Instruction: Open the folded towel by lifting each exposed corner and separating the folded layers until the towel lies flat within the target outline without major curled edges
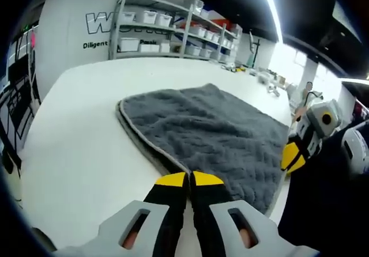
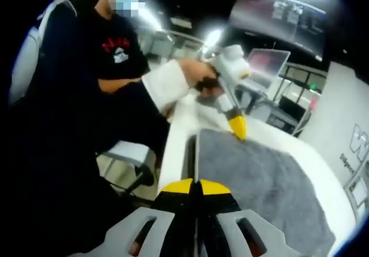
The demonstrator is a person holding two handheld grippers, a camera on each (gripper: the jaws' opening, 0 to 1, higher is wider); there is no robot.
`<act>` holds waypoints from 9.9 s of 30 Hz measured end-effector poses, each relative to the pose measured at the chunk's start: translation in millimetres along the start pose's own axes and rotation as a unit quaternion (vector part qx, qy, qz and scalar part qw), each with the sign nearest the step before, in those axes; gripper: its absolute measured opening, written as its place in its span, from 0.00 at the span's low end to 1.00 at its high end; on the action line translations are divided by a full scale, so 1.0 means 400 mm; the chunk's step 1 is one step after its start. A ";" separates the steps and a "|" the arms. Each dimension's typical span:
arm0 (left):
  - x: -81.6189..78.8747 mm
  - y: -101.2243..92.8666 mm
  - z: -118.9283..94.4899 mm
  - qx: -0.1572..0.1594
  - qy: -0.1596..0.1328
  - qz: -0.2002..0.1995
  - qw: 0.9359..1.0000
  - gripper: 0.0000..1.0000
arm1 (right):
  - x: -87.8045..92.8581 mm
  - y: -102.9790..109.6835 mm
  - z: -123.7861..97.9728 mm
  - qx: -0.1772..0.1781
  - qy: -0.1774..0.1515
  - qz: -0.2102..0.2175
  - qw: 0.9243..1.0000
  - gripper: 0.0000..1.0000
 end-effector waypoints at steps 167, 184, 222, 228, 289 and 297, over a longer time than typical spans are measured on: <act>-0.477 -0.556 0.322 0.039 -0.289 0.246 0.924 0.02 | 0.188 -0.042 -0.571 0.211 -0.077 0.153 0.962 0.00; -0.545 -0.623 0.361 0.061 -0.291 0.268 0.917 0.02 | 0.177 -0.040 -0.672 0.247 -0.071 0.144 0.956 0.00; -0.608 -0.794 0.449 0.130 -0.293 0.261 0.911 0.02 | 0.194 -0.002 -0.836 0.311 -0.040 0.136 0.940 0.00; -0.619 -0.816 0.456 0.134 -0.295 0.263 0.909 0.02 | 0.199 -0.003 -0.865 0.326 -0.042 0.137 0.935 0.00; -0.635 -1.063 0.586 0.207 -0.261 0.310 0.891 0.02 | 0.291 0.112 -0.950 0.303 0.069 0.173 0.935 0.00; -0.586 -1.110 0.623 0.227 -0.234 0.322 0.889 0.02 | 0.334 0.135 -0.923 0.261 0.129 0.173 0.941 0.00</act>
Point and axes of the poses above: the point that each gripper's makers call its tool centre point, and the gripper's own axes: z roughly forward along the fingers, y roughly to its left, x roughly out of its underside, the point moved 5 cm from there along -z, roughly backward along the fingers, and after that the axes turned 11 degrees about -x, right-handed, at the moved point
